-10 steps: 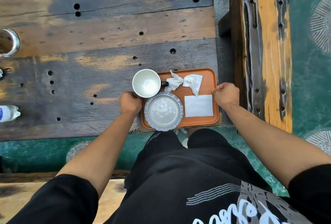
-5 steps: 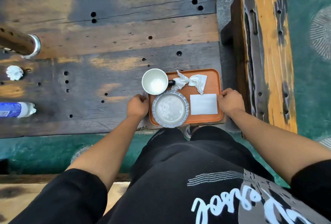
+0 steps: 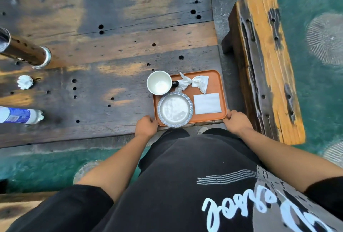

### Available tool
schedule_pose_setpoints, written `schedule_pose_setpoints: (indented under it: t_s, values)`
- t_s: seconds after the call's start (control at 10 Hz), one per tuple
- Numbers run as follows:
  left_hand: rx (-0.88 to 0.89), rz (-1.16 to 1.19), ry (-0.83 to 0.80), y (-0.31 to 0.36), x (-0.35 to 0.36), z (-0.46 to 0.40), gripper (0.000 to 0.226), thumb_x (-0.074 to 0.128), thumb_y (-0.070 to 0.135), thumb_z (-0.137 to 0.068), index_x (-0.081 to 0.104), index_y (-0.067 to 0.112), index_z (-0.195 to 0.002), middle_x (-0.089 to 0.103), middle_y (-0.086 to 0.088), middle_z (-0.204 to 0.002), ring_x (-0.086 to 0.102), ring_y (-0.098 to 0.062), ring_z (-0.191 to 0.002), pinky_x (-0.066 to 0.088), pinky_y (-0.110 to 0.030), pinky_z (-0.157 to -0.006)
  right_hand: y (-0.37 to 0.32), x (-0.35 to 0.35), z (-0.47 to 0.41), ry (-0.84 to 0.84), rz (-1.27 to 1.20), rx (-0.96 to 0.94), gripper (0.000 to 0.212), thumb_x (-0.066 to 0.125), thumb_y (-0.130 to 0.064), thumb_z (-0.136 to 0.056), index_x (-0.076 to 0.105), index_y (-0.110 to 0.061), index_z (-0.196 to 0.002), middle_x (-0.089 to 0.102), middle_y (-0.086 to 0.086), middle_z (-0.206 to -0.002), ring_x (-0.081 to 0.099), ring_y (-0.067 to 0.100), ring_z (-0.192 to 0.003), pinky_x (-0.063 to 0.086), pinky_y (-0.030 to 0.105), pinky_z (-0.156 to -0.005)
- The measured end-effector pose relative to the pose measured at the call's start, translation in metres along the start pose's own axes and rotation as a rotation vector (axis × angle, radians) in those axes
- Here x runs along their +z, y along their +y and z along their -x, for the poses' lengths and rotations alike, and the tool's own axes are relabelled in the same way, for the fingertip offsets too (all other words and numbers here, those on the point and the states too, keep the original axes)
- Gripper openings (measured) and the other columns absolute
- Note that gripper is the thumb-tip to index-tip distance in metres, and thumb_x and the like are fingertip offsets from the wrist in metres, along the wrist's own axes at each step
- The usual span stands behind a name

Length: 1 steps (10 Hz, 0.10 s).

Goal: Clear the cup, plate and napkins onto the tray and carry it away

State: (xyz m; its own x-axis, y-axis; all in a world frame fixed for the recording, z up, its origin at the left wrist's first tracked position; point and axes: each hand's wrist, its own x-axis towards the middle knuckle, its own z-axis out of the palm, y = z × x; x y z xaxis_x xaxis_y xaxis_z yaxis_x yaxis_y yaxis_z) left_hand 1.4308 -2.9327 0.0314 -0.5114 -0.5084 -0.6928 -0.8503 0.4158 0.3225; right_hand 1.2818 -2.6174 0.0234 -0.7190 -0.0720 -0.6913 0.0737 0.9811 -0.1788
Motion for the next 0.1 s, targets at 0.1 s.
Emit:
schedule_pose_setpoints:
  t_s: [0.1]
  values:
    - [-0.028, 0.02, 0.005, -0.0031, 0.0091, 0.0108, 0.021, 0.054, 0.022, -0.097, 0.065, 0.006, -0.088, 0.071, -0.013, -0.093, 0.066, -0.036, -0.095, 0.048, -0.034, -0.075, 0.0058, -0.0026, 0.005, -0.009, 0.003, -0.014, 0.032, 0.051, -0.028, -0.097, 0.065, -0.004, -0.113, 0.067, 0.019, -0.12, 0.063, 0.038, -0.109, 0.05, 0.041, -0.093]
